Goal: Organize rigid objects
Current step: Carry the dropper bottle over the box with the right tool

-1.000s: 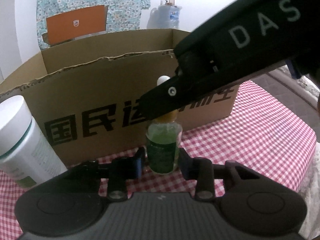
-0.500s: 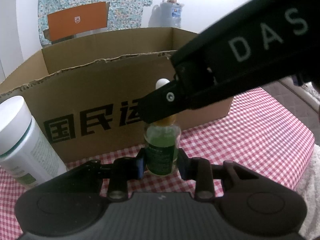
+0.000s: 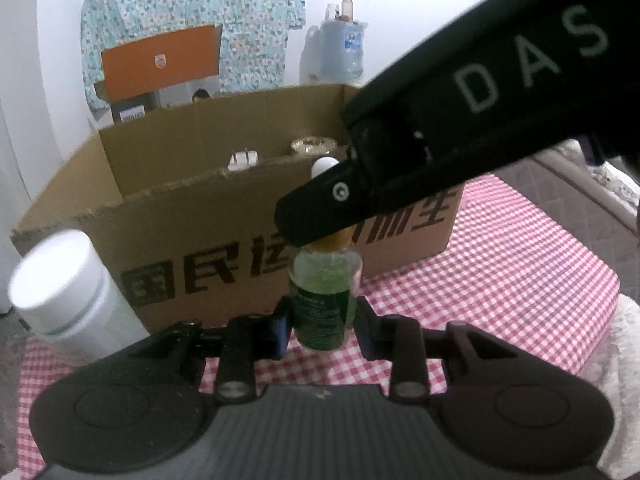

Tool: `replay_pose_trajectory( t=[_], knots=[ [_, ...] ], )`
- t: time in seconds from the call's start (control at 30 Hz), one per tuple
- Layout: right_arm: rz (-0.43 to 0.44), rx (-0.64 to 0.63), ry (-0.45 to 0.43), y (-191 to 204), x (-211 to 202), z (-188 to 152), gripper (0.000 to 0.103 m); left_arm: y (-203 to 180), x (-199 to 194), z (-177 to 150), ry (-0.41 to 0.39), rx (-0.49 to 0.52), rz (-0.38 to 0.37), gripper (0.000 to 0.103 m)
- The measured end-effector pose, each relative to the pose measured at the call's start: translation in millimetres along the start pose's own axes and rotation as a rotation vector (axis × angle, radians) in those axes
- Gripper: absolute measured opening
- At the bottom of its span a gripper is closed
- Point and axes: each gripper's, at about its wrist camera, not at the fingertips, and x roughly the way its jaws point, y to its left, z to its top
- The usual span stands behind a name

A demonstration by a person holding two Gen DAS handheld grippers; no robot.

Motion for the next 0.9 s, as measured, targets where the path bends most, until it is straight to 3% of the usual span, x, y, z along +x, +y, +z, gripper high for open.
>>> replay_pose_trajectory(
  t=[0.27,0.4,0.53,0.67,0.9],
  knots=[
    [0.044,-0.035,-0.108,18,-51,40,0.021,5,-46,50,-0.108,0.063,0.033,0.033],
    [0.046,-0.048,-0.136,14,-65,78,0.021,13,-42,89,-0.113,0.061,0.005,0.033],
    [0.041,-0.015,-0.108,-9,-55,116,0.021,25,-12,120,-0.055,-0.003,-0.055,0.033],
    [0.039,0.029,-0.037,-40,-26,138,0.021,38,30,134,0.055,-0.077,-0.101,0.033],
    [0.066,0.134,0.09,-88,39,137,0.021,55,87,120,0.21,-0.168,-0.115,0.033]
  ],
)
